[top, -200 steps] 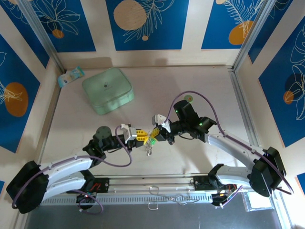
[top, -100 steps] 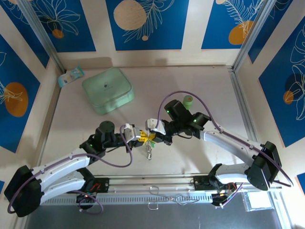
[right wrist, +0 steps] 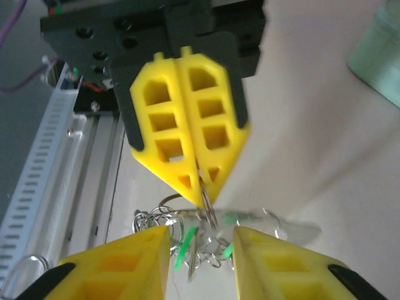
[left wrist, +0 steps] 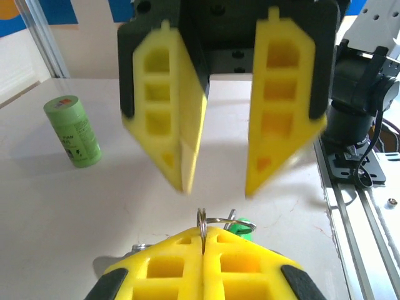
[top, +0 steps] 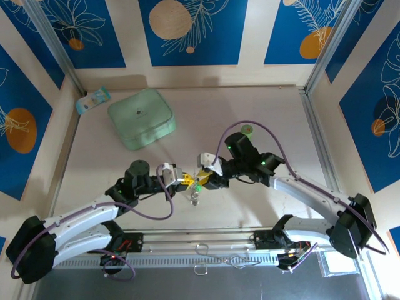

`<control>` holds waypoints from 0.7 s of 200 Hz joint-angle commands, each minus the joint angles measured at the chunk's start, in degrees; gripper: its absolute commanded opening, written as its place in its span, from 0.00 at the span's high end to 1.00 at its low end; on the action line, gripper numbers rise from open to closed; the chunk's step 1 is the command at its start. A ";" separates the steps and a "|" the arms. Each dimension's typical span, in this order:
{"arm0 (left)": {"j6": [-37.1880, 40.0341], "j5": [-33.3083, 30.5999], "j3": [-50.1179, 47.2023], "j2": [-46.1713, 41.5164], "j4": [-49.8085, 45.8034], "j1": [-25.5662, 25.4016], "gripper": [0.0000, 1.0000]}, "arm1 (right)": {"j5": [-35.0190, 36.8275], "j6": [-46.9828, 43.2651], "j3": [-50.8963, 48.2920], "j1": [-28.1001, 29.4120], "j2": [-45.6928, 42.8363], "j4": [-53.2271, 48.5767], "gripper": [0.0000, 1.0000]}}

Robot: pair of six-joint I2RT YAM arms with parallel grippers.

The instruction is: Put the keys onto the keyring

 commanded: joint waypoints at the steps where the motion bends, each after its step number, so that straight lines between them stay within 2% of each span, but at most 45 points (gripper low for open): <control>1: -5.08 -1.68 -3.12 -0.94 12.11 0.00 1.00 | -4.82 6.15 -3.73 -1.66 -3.76 4.95 0.64; 38: -8.50 -2.32 -6.05 0.10 19.90 0.02 1.00 | -2.90 9.55 -8.40 -1.09 -5.98 7.56 0.61; 92: -8.81 -0.67 -6.25 0.37 19.97 -0.02 1.00 | 4.58 9.27 -9.34 -0.18 -3.43 11.50 0.60; 140: -8.80 -0.35 -6.12 0.89 20.70 -0.02 1.00 | 1.08 7.57 -8.51 1.35 -2.06 10.66 0.61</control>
